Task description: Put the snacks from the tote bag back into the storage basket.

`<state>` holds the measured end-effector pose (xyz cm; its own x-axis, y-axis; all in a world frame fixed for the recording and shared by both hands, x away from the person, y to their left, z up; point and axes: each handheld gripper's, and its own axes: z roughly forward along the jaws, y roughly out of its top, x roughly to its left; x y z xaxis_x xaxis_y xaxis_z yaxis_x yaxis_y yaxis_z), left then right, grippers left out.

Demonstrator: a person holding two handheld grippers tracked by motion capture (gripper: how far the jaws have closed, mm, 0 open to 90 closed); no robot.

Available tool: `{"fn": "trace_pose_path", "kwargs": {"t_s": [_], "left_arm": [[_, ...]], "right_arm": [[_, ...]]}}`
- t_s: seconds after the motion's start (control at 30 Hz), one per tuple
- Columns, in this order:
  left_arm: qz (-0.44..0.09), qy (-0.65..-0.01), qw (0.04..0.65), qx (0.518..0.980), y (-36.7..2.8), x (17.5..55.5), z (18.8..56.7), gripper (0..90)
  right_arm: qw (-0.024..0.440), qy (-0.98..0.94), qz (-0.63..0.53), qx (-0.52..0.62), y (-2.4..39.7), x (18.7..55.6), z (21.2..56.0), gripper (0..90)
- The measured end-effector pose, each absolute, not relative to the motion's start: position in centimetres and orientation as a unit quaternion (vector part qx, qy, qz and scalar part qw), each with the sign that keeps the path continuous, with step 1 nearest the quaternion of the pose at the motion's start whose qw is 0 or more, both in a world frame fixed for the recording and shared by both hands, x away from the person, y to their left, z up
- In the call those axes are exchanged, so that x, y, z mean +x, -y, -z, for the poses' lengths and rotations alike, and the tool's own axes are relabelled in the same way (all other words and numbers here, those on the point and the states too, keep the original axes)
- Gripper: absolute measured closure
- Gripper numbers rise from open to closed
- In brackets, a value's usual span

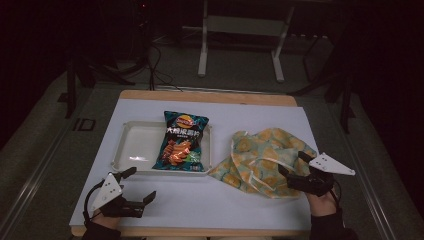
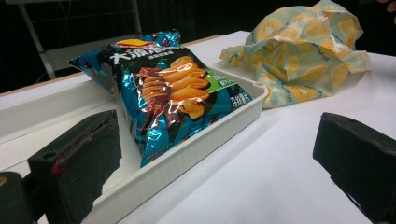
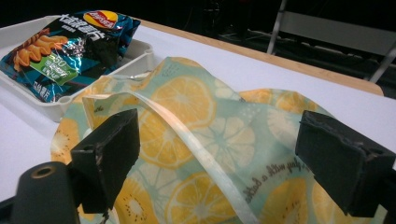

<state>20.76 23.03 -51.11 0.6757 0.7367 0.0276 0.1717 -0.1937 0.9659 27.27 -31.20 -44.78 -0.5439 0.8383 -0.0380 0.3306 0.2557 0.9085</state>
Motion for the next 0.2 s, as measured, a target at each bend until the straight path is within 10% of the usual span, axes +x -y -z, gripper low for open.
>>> {"fn": "trace_pose_path", "kwargs": {"t_s": [0.2], "left_arm": [[-0.255,-0.311,0.553,0.73,-23.01,20.79,51.13,1.4]], "right_arm": [[0.274,-0.741,-0.466,0.399,31.63,27.19,44.94,13.6]]}}
